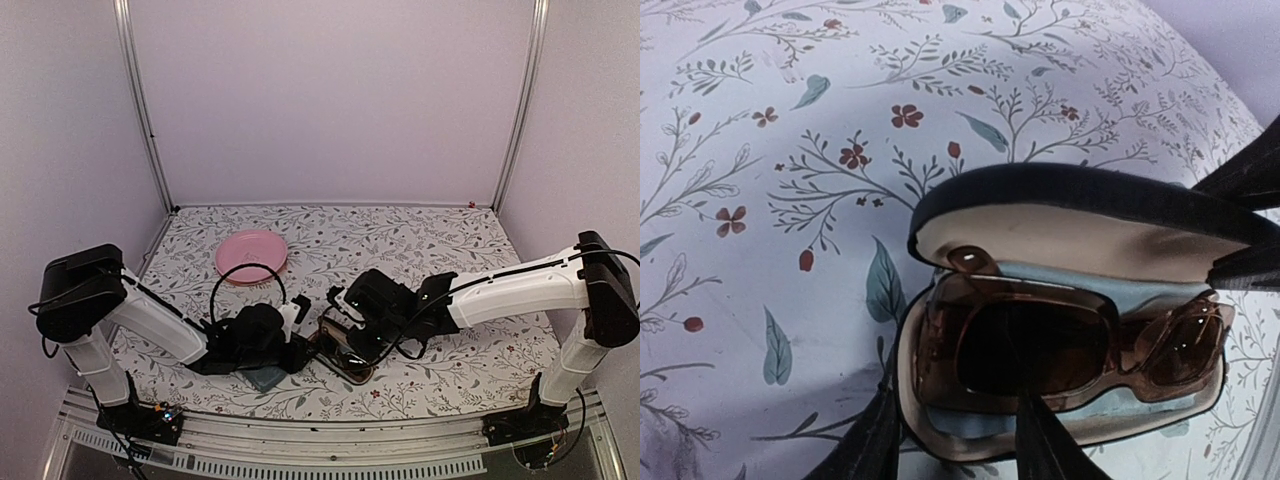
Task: Organize the sunglasses
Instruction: Close the case with sunglasses at the center of the board.
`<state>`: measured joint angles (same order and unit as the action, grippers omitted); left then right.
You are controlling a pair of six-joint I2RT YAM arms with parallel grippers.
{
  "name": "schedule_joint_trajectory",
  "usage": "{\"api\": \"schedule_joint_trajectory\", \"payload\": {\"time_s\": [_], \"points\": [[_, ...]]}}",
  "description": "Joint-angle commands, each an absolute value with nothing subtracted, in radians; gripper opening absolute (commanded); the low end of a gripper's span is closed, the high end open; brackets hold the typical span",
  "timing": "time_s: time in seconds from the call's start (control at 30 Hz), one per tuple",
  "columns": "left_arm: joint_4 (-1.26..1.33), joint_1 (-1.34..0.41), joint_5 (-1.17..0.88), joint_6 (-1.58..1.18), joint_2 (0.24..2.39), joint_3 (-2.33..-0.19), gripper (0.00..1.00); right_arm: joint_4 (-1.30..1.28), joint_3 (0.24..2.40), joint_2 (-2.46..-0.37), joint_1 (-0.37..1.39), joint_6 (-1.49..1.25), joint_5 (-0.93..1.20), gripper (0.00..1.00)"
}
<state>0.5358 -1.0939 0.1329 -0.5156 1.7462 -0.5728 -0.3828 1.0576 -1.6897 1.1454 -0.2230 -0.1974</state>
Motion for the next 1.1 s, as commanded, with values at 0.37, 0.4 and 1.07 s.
{"api": "schedule_joint_trajectory", "payload": {"time_s": [0.37,0.4,1.07], "points": [[0.482,-1.142,0.042,-0.485,1.667,-0.544,0.53,-0.405,1.084,-1.695,1.159,-0.229,-0.233,0.25],[0.480,-1.142,0.042,-0.482,1.664,-0.544,0.55,-0.405,1.084,-1.694,1.159,-0.228,-0.233,0.24],[0.451,-1.140,0.011,-0.393,1.679,-0.543,0.77,-0.407,1.092,-1.689,1.147,-0.216,-0.226,0.22]]}}
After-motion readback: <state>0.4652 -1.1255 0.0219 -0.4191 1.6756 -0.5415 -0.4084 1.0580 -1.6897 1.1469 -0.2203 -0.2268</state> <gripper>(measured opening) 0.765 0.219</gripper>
